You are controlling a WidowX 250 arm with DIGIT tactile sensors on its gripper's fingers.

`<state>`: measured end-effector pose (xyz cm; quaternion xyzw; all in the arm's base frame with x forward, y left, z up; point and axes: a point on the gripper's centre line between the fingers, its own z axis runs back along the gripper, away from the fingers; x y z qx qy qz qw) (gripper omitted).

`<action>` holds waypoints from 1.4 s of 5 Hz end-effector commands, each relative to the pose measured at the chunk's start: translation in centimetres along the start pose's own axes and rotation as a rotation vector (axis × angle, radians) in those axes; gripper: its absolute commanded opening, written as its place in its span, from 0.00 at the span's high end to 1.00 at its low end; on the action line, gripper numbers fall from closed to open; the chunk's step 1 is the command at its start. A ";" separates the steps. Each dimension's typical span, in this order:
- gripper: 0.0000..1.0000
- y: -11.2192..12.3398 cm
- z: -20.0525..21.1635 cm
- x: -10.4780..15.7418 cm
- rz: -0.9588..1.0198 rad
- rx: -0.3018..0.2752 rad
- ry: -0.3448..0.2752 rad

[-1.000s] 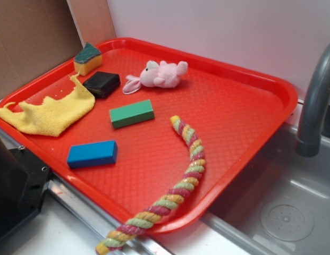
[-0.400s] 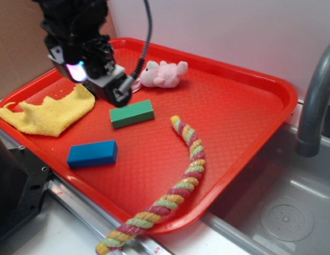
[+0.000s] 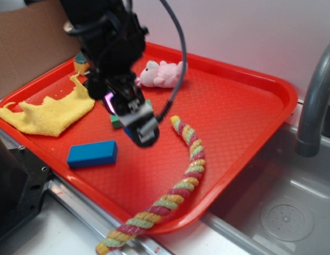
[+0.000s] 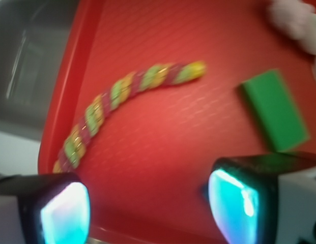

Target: Grab the multicolored rope.

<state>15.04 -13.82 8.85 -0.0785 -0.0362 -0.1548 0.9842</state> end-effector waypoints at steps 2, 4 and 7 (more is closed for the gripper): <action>0.00 -4.2 -4.9 3.9 -0.090 0.029 0.018; 0.00 -2.7 -6.6 3.7 -0.069 0.039 0.067; 0.00 2.2 -7.7 0.9 0.006 0.101 0.105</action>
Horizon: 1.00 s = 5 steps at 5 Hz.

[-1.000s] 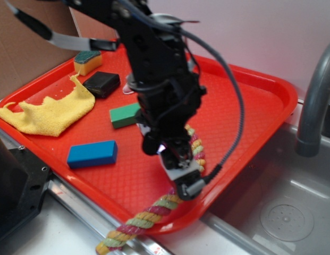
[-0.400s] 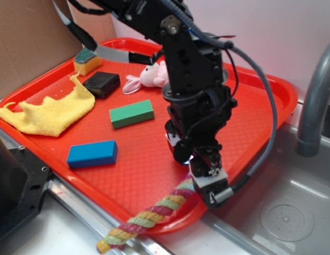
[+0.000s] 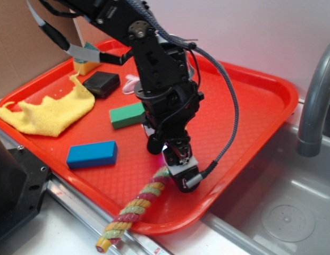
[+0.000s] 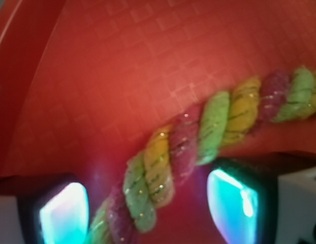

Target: Grab the multicolored rope.

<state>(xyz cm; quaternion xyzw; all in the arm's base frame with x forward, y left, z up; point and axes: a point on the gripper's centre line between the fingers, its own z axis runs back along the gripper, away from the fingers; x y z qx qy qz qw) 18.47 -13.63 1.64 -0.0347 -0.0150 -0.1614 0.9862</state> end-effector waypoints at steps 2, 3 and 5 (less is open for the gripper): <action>1.00 -0.5 -1.8 -1.0 0.008 0.012 0.116; 1.00 -0.4 -0.9 -0.9 0.024 0.034 0.098; 1.00 2.1 4.3 -0.4 0.137 0.080 0.008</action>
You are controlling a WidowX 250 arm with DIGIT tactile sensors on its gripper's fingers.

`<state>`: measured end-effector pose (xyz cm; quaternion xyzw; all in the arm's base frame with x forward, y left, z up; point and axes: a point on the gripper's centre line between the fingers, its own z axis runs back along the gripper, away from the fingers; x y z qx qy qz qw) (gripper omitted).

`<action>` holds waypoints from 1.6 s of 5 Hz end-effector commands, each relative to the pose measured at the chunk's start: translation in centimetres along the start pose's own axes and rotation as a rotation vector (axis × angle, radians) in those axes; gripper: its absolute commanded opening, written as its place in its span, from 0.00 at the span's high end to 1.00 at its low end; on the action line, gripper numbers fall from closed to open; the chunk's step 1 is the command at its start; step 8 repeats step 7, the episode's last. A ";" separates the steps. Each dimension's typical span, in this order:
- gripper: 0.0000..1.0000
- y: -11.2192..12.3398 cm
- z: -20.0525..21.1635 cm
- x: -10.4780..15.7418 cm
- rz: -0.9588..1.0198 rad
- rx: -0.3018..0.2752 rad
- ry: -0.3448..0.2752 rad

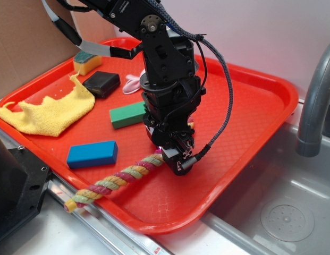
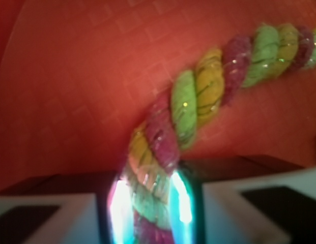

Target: Grab the multicolored rope.

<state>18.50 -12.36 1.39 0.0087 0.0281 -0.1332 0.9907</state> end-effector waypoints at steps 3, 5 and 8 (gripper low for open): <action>1.00 11.3 18.4 -1.8 0.373 -0.005 -0.248; 1.00 10.3 21.2 -1.4 0.283 0.033 -0.272; 1.00 10.1 20.7 -2.4 0.295 0.001 -0.264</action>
